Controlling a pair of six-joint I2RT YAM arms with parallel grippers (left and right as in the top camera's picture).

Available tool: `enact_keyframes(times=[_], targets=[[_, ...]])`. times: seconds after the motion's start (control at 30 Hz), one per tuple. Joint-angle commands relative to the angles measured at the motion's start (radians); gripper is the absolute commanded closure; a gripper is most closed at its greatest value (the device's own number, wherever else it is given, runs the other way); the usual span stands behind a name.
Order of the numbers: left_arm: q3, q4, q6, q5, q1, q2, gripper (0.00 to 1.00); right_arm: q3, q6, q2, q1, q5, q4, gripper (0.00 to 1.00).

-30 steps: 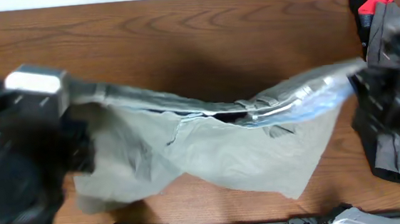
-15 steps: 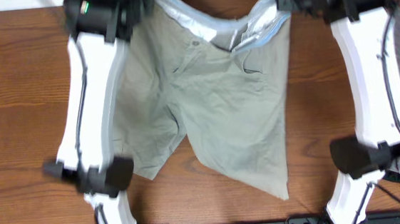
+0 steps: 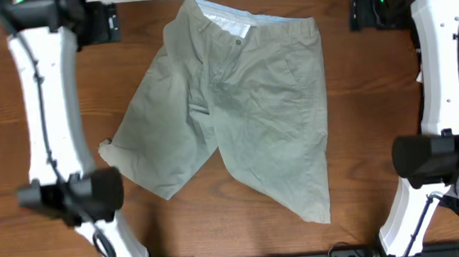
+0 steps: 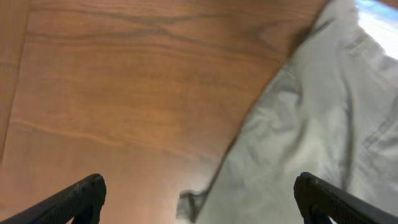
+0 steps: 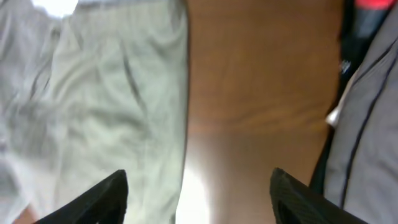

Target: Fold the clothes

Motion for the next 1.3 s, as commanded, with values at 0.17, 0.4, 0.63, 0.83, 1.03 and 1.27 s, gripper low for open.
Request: enact_keyframes(times=[0.17,0.4,0.63,0.83,1.03,1.27], targets=[[0.029,-0.148,-0.01,0.06,0.003,-0.225,0.01,0.013,-0.066,-0.161,0.014,-0.114,-0.089,0.3],[0.029,-0.279,-0.066,0.124,0.003,-0.403,0.02,0.013,-0.04,-0.411,0.025,-0.112,-0.109,0.12],[-0.038,-0.298,-0.1,0.167,0.003,-0.467,0.03,-0.098,0.047,-0.56,0.031,-0.112,-0.109,0.08],[-0.247,-0.283,-0.099,0.244,-0.014,-0.463,0.07,-0.477,0.079,-0.566,0.031,-0.113,-0.094,0.14],[-0.544,-0.172,-0.079,0.321,-0.111,-0.463,0.09,-0.877,0.082,-0.535,0.031,-0.136,0.038,0.23],[-0.902,0.036,-0.098,0.369,-0.235,-0.463,0.12,-1.18,0.039,-0.535,0.108,-0.288,0.181,0.28]])
